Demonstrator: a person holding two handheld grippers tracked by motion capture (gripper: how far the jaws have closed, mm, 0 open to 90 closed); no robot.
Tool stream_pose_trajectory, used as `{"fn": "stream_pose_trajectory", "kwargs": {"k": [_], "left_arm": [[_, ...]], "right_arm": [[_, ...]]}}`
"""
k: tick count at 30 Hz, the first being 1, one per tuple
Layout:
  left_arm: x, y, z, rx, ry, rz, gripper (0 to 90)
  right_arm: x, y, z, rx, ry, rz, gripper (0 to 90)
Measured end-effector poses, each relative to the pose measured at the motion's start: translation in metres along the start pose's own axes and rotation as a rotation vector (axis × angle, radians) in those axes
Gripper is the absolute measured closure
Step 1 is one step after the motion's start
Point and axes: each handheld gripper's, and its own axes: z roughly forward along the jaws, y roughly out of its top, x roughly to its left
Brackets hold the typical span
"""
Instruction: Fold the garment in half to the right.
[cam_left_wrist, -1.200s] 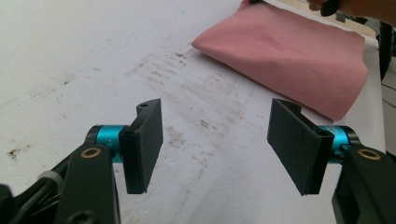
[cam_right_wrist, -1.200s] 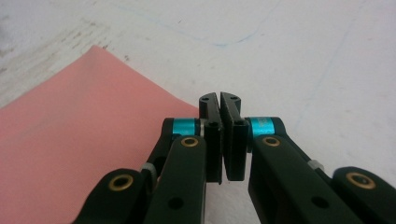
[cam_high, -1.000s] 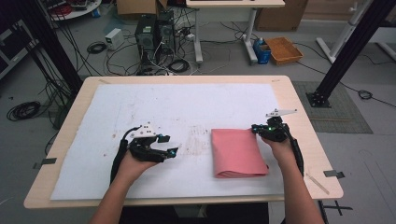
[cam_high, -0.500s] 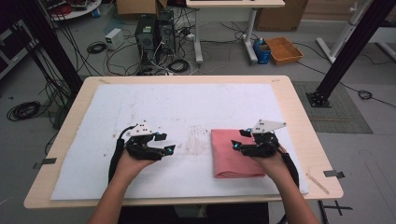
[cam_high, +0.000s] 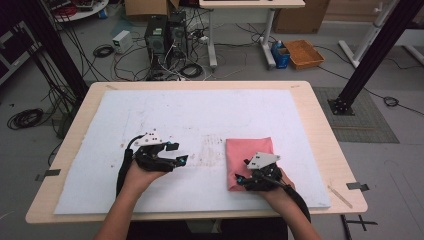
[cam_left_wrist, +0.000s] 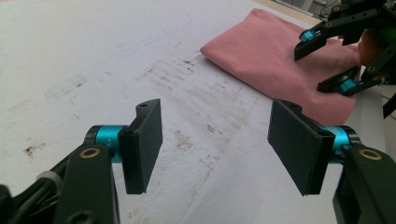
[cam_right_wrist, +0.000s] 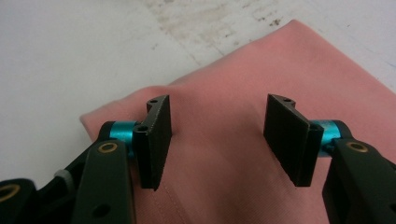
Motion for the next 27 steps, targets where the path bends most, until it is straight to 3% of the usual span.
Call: {"fn": "stream_pose_trajectory", "kwargs": {"k": [5, 9, 16, 18, 24, 27], "left_arm": [[0.000, 0.000, 0.001, 0.002, -0.002, -0.002, 34.7], [0.000, 0.000, -0.001, -0.006, 0.012, 0.004, 32.8], [0.001, 0.004, -0.004, -0.017, 0.011, 0.009, 29.6], [0.001, 0.006, -0.006, -0.031, 0.009, 0.005, 28.8], [0.008, 0.012, -0.013, -0.053, 0.014, 0.001, 25.6], [0.012, 0.009, -0.017, -0.056, 0.025, -0.010, 24.3]], "right_arm": [[0.003, 0.003, -0.002, 0.007, -0.013, -0.018, 39.1], [-0.006, 0.012, -0.016, -0.057, 0.020, 0.018, 30.9], [-0.041, 0.032, -0.034, -0.161, 0.025, 0.100, 25.0], [-0.051, 0.032, -0.035, -0.200, 0.036, 0.126, 24.8], [-0.077, 0.026, -0.035, -0.281, 0.001, 0.195, 22.1], [-0.085, 0.022, -0.031, -0.244, 0.013, 0.197, 21.5]]}}
